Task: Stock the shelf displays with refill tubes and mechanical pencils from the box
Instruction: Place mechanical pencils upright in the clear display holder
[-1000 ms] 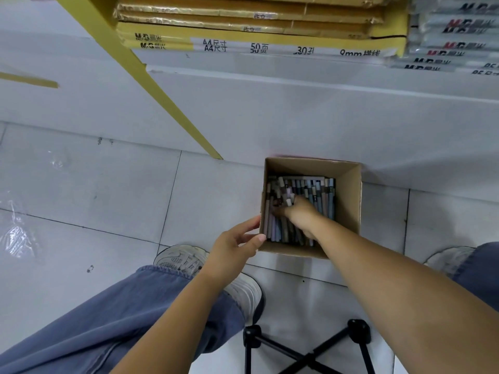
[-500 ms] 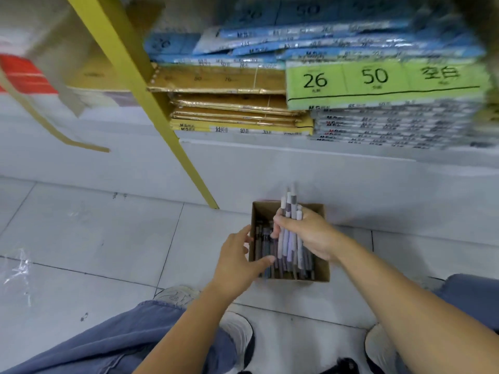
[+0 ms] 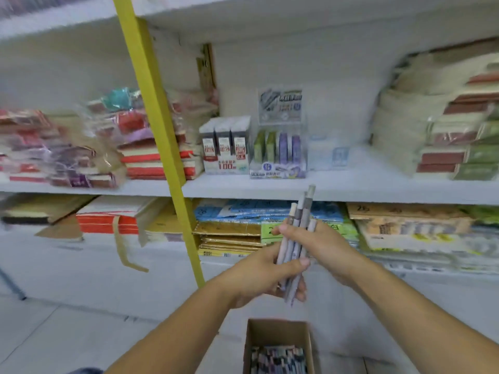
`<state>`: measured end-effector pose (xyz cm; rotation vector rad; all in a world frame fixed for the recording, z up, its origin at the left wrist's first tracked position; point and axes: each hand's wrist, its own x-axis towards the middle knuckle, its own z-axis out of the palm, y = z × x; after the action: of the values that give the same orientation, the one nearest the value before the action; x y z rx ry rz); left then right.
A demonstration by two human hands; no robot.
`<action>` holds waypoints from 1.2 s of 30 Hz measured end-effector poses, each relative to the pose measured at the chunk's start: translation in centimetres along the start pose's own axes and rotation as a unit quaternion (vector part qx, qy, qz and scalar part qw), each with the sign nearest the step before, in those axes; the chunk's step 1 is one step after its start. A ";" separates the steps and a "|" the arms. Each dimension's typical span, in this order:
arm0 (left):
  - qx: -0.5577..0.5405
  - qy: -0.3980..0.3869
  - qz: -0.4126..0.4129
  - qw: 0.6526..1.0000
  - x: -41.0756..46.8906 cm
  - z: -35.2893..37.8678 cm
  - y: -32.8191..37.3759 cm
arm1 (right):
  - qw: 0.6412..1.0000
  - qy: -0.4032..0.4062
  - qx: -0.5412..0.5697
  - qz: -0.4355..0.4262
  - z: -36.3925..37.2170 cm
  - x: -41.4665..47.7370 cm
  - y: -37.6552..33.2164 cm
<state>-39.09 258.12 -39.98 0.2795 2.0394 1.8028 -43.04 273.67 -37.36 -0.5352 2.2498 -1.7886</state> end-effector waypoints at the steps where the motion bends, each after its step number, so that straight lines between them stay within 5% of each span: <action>1: -0.006 0.007 0.012 1.000 -0.1 0.2 1.4 | 1.000 0.007 -0.007 -0.010 -0.7 0.0 -1.2; 5: -0.042 0.008 0.032 0.999 0.3 0.9 5.8 | 0.997 0.013 -0.041 -0.066 -2.8 0.3 -5.1; 13: -0.005 0.066 0.128 0.990 3.3 -0.7 8.4 | 0.979 0.117 0.074 -0.150 -7.6 3.9 -9.1; 23: 0.001 0.141 0.171 0.975 10.1 -3.0 9.8 | 0.975 0.148 0.058 -0.157 -12.3 10.7 -13.1; 27: -0.012 0.189 0.187 0.964 11.3 -5.1 10.2 | 0.923 0.271 0.152 -0.225 -14.3 13.1 -15.2; 30: -0.030 0.233 0.190 0.953 11.1 -6.7 9.9 | 0.902 0.322 0.042 -0.284 -15.5 14.7 -14.9; 36: -0.039 0.264 0.209 0.941 11.6 -7.7 9.7 | 0.908 0.235 -0.229 -0.259 -15.9 19.0 -12.8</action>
<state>-53.88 257.28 -31.67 0.2354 2.3885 2.4230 -64.62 277.55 -20.19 -0.9479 3.1411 -1.7318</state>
